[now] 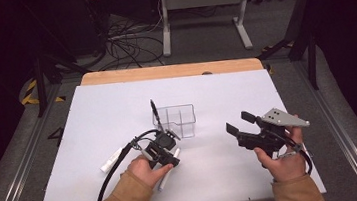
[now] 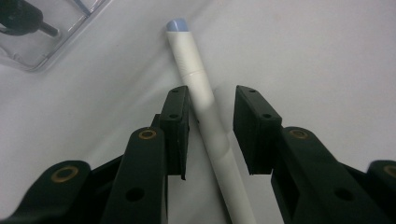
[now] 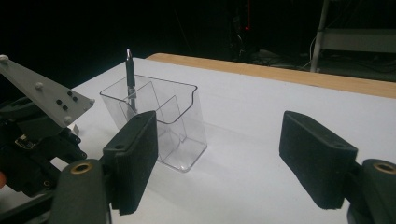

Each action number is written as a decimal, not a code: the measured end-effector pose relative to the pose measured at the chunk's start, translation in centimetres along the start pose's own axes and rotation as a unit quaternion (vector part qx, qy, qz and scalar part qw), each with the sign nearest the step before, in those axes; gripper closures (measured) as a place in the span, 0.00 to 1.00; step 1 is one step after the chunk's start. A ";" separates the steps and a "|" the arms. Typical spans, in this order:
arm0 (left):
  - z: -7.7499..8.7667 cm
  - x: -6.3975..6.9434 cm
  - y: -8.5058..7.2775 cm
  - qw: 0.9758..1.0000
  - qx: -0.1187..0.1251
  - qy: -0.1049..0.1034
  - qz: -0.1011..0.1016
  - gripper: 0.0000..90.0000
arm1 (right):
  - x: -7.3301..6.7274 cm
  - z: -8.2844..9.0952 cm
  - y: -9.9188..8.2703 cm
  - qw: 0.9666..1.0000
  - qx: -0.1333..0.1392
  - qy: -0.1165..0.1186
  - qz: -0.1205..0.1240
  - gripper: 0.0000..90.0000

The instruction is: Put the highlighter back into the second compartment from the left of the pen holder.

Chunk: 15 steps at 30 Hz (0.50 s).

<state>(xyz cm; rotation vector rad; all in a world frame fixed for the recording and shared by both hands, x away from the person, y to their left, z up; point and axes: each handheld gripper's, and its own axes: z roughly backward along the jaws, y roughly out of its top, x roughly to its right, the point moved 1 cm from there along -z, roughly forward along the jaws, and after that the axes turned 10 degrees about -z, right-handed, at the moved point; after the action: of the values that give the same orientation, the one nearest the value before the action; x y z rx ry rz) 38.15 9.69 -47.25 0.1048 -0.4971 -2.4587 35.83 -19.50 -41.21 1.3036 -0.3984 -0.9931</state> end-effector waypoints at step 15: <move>-0.3 0.2 0.0 0.999 -0.010 0.032 0.000 0.86 | 0.0 -0.1 -0.1 1.000 -0.002 0.000 0.003 0.32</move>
<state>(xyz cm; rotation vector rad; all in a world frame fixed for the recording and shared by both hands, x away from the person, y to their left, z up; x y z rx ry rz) 38.04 9.41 -47.53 0.1758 -0.4446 -2.4514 35.87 -19.45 -41.30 1.2974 -0.4004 -0.9890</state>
